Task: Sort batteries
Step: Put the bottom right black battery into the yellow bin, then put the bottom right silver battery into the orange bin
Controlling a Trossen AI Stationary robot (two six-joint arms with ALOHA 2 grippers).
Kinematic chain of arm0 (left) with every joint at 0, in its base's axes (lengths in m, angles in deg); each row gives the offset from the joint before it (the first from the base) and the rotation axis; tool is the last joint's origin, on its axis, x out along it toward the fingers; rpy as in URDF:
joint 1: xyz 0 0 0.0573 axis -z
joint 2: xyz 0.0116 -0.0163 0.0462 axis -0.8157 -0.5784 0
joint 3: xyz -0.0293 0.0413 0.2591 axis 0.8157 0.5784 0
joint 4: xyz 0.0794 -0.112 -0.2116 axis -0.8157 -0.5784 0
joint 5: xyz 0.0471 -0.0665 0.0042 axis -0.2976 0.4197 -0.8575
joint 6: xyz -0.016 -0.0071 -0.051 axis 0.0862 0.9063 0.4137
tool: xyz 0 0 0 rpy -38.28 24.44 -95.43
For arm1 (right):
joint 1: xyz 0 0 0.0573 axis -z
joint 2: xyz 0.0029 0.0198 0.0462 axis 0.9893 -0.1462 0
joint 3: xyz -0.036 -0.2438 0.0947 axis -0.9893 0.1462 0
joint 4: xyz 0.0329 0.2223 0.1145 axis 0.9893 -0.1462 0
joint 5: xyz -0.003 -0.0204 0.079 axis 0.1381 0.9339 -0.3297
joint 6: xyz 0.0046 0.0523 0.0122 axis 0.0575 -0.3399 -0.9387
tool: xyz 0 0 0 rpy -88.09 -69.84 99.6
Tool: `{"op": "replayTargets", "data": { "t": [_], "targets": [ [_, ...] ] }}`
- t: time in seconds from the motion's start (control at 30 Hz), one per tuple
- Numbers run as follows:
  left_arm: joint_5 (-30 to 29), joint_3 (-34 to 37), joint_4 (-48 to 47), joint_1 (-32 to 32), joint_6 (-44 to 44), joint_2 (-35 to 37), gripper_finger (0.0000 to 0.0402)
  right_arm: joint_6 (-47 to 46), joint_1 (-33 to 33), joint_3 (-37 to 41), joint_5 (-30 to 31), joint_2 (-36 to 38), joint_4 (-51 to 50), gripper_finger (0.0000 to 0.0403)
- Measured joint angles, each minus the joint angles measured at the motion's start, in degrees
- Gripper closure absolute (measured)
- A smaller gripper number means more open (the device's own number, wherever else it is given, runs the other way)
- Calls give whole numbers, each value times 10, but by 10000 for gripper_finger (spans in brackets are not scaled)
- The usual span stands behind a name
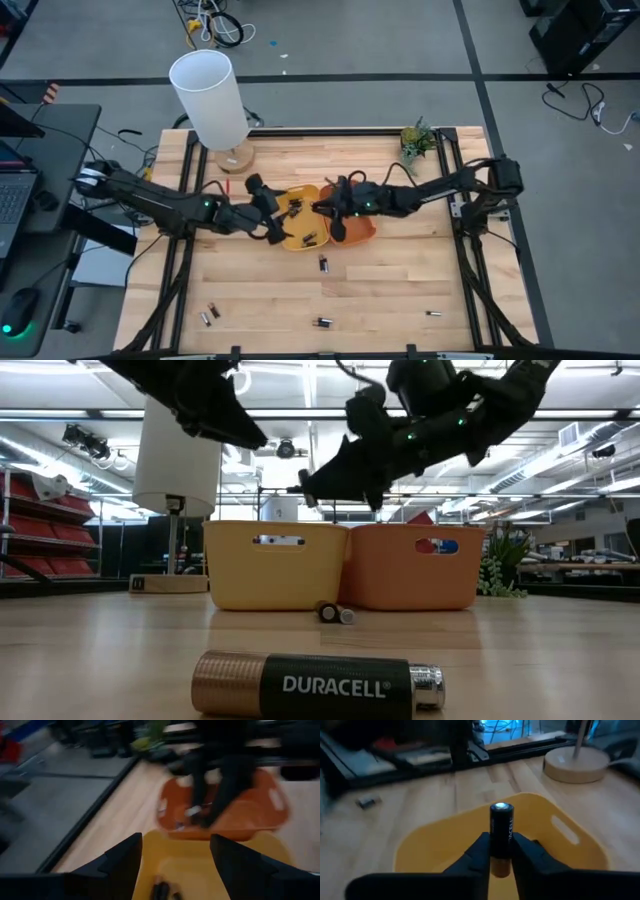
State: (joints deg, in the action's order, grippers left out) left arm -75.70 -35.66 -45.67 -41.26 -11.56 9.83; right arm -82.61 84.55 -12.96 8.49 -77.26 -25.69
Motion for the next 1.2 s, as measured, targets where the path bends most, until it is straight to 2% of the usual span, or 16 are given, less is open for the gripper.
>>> {"op": "replayTargets", "data": {
  "t": [0.1, 0.2, 0.4, 0.5, 0.6, 0.73, 0.9, 0.97, 1.1, 1.2],
  "targets": [
    [54, 0, 22, -3, -47, -33, 149, -32, 21, 0, -44, -3, 8, 293],
    [92, 0, 62, -3, -79, -64, 149, -34, 27, 0, -56, 7, 7, 255],
    [100, 0, 92, -3, -99, -95, 149, -24, 24, 0, -56, 44, -14, 199],
    [100, 0, 90, -3, -99, -96, 149, -33, 22, -1, -54, 89, -97, 185],
    [105, 0, 83, -1, -99, -96, 149, -37, 5, -1, -52, 138, -241, 182],
    [115, 0, 71, -1, -99, -96, 149, -105, -53, -1, -35, 201, -387, 187],
    [115, 0, 64, -2, -113, -96, 149, -215, -162, -1, -16, 260, -385, 199],
    [115, 0, 64, -2, -113, -96, 149, -249, -205, -1, -16, 275, -414, 203],
    [117, 0, 48, 5, -101, -96, 149, -306, -299, -1, 18, 281, -527, 210],
    [123, 0, 35, 10, -89, -96, 149, -407, -360, -1, 36, 260, -608, 215]
  ]
}}
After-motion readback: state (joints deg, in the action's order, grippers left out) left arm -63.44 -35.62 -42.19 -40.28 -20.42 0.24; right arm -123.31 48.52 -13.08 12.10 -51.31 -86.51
